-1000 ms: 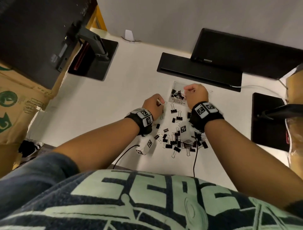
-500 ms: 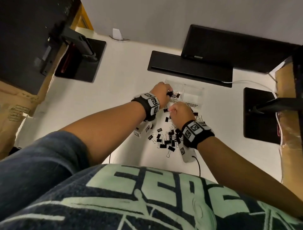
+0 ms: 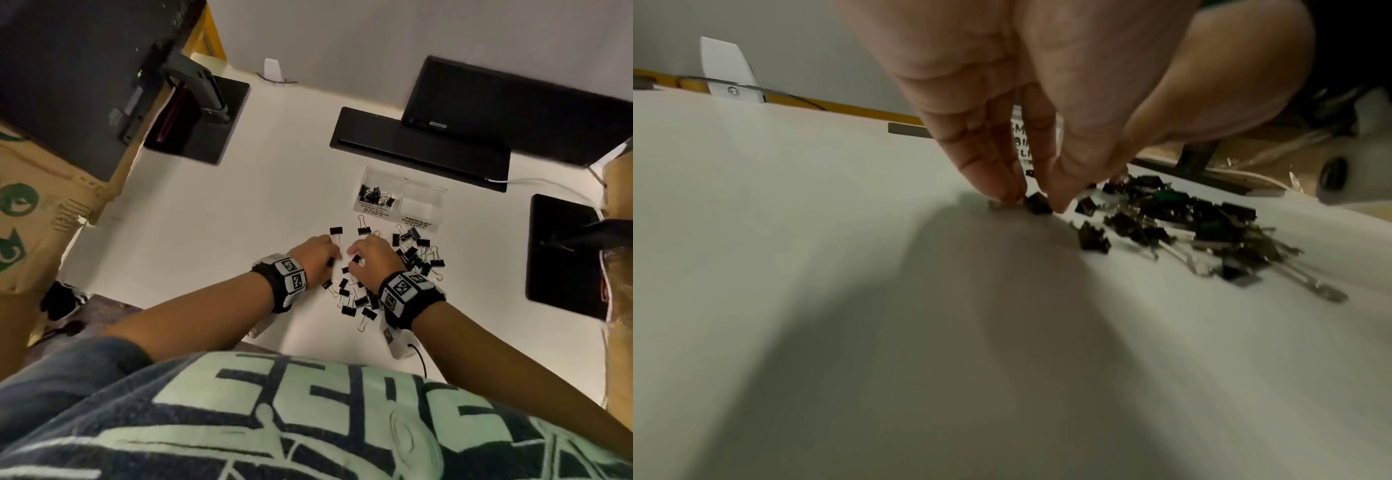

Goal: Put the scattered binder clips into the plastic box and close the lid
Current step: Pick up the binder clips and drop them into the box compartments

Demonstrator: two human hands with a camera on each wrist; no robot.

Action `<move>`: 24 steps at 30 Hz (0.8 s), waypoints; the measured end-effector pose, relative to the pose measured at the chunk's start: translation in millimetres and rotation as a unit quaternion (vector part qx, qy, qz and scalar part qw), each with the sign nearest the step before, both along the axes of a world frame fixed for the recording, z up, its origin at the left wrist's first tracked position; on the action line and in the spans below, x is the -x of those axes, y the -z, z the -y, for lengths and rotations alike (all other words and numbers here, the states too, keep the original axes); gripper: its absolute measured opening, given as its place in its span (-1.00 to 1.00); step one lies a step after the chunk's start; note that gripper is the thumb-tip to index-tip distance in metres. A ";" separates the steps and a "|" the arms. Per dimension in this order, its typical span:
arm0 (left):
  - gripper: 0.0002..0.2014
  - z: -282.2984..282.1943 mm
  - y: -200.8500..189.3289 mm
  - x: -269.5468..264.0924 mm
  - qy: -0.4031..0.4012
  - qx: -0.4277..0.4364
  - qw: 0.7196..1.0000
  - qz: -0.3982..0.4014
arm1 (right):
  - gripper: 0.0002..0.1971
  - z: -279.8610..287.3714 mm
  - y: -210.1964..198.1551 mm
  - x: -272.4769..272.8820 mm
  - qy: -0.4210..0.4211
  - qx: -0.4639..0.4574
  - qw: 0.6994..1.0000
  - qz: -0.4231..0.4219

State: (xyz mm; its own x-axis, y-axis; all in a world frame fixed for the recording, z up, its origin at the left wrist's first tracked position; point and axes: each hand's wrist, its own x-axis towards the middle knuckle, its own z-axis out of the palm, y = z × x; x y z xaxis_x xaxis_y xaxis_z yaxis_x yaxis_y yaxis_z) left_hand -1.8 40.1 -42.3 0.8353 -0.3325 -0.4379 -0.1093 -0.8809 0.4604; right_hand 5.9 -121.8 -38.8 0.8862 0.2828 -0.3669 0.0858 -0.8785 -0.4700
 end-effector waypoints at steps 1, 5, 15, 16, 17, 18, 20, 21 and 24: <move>-0.66 -0.5 4.4 3.5 0.004 -0.007 1.000 0.013 | -0.73 -2.3 -0.5 3.0 -0.009 0.000 1.000 -0.008; -0.77 -1.9 8.1 7.2 0.014 -0.031 0.998 0.046 | -0.70 -7.4 2.6 12.5 -0.054 0.027 0.998 -0.023; -0.70 -14.1 -6.5 28.5 0.045 -0.002 0.999 0.005 | -0.77 -6.1 8.8 11.0 -0.085 0.048 0.995 -0.017; -0.69 -14.3 -6.9 30.6 0.060 -0.007 0.998 0.002 | -0.79 -5.6 8.9 10.5 -0.085 0.046 0.995 -0.018; -0.67 -14.1 -6.9 32.0 0.072 -0.013 0.997 -0.001 | -0.80 -5.4 9.1 9.9 -0.084 0.045 0.995 -0.018; -0.65 -13.6 -7.2 33.3 0.081 -0.021 0.996 -0.005 | -0.81 -5.3 9.0 9.5 -0.084 0.045 0.995 -0.019; -0.63 -11.6 -6.7 34.7 0.100 -0.036 0.994 -0.007 | -0.82 -4.9 8.9 8.5 -0.083 0.045 0.995 -0.023; -0.64 -10.3 -5.6 35.2 0.111 -0.044 0.993 -0.006 | -0.83 -4.5 8.7 8.0 -0.075 0.043 0.996 -0.021; -0.69 -7.7 -0.8 34.1 0.137 -0.062 0.989 0.007 | -0.86 -2.3 8.3 5.6 -0.021 0.018 0.999 -0.017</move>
State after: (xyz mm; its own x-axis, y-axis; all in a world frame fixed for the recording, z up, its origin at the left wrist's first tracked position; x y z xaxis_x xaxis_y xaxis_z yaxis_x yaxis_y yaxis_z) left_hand -35.9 47.8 -41.5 0.7284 -0.4913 -0.4776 -0.3568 -0.8670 0.3478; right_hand 0.3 -119.6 -47.1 0.8608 0.3051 -0.4073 0.1066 -0.8907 -0.4419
